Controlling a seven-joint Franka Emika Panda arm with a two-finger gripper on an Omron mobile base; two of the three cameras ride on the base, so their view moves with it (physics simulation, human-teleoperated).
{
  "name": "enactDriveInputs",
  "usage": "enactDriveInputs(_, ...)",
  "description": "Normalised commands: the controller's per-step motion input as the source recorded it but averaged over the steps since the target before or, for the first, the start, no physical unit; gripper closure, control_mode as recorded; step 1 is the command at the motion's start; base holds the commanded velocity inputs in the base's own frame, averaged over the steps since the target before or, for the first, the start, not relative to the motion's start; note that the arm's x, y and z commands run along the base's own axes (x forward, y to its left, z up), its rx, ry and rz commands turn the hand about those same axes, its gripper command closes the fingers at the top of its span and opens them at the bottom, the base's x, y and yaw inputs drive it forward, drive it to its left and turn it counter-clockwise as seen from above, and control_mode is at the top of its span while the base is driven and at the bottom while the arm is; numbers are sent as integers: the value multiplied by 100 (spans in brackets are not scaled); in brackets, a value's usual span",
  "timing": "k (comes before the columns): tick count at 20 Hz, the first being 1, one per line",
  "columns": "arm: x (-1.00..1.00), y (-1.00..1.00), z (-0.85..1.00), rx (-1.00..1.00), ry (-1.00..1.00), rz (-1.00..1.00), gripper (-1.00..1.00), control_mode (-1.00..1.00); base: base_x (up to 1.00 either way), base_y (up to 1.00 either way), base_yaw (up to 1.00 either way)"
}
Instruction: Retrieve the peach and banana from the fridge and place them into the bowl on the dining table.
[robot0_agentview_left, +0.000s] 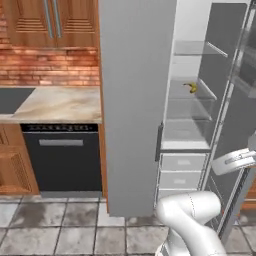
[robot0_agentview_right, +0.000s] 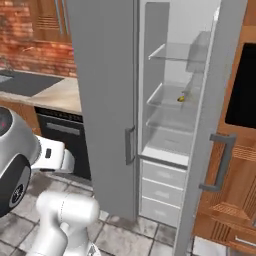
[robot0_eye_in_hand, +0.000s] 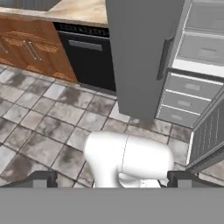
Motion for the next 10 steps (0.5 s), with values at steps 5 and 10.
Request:
enactDriveInputs(5, 0, 0, 0, 0, 0, 0, -100, 100, 59, 87, -58)
enactDriveInputs(10, 0, 0, 0, 0, 0, 0, -100, 100, 23, 40, -53)
